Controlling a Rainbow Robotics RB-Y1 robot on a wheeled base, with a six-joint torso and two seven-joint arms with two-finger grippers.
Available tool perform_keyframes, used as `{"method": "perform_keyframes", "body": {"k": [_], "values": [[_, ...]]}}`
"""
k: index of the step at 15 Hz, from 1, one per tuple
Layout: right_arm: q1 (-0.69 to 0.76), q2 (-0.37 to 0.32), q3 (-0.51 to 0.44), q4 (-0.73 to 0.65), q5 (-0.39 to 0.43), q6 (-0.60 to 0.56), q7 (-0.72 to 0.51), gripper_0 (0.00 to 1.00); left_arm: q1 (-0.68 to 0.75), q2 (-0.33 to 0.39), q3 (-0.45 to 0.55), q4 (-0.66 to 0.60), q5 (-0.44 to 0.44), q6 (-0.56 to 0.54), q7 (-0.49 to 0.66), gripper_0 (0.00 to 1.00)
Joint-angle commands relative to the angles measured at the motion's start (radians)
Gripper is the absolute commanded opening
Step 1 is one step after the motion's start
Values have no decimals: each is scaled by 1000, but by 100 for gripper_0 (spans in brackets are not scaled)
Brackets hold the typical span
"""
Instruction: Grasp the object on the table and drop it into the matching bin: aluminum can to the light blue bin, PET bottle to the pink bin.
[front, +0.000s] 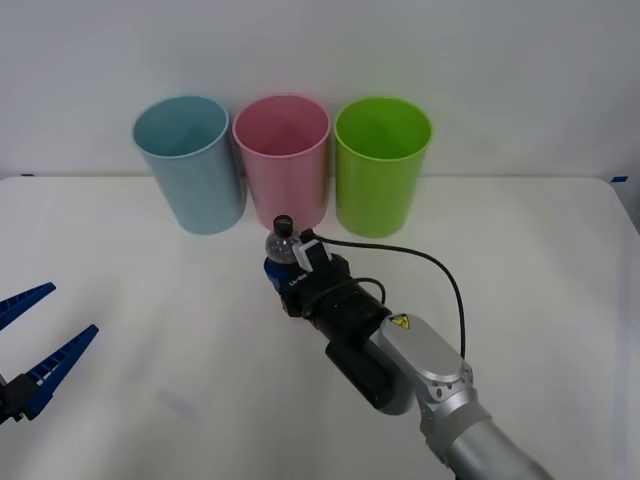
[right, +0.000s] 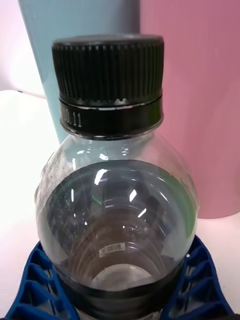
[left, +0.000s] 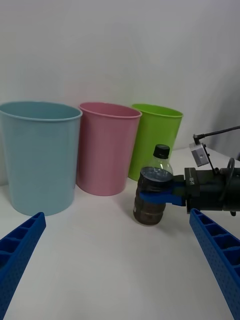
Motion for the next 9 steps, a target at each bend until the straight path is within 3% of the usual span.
{"method": "perform_keyframes", "body": {"k": [1, 6, 9], "values": [[1, 0, 0, 0, 1, -10, -5, 0, 0, 0, 0, 0, 0, 0, 0, 100], [11, -12, -2, -34, -3, -13, -12, 0, 0, 0, 0, 0, 0, 0, 0, 100], [55, -64, 12, -126, -13, -27, -28, 0, 0, 0, 0, 0, 0, 0, 0, 100]]}}
